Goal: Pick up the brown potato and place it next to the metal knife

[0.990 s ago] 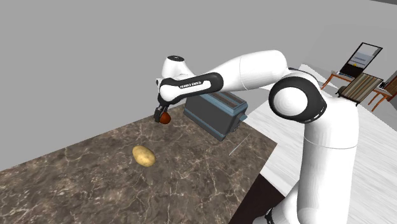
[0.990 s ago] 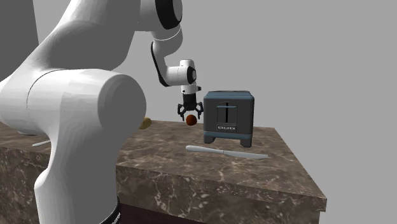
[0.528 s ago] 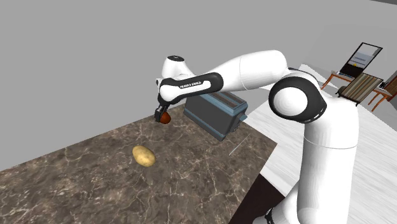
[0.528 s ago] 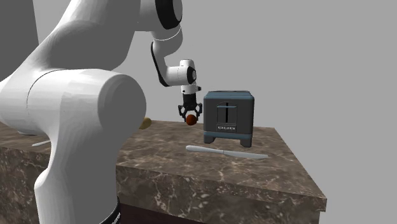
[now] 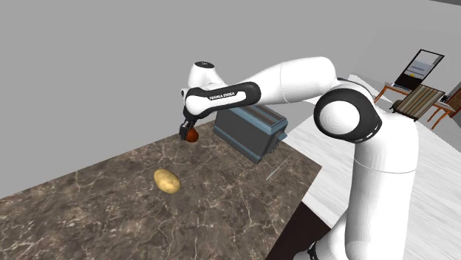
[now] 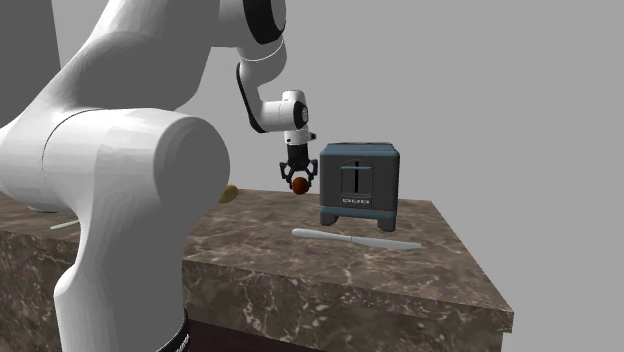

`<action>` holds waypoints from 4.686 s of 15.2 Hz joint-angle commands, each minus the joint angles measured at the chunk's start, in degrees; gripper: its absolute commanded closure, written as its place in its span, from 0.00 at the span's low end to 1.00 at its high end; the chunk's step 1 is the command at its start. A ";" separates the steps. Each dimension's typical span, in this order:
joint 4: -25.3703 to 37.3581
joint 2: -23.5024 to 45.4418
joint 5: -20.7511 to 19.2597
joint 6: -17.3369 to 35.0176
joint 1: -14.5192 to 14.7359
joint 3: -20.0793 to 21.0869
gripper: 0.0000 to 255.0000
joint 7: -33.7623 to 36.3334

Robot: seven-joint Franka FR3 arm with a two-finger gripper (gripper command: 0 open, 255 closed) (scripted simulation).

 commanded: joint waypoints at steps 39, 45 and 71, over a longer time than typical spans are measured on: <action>-23.13 -30.70 0.84 -8.15 7.80 6.62 1.00 14.01; -30.39 -37.62 2.09 -8.03 11.16 10.39 1.00 20.43; -38.82 -47.18 9.03 -9.60 24.16 30.84 1.00 49.16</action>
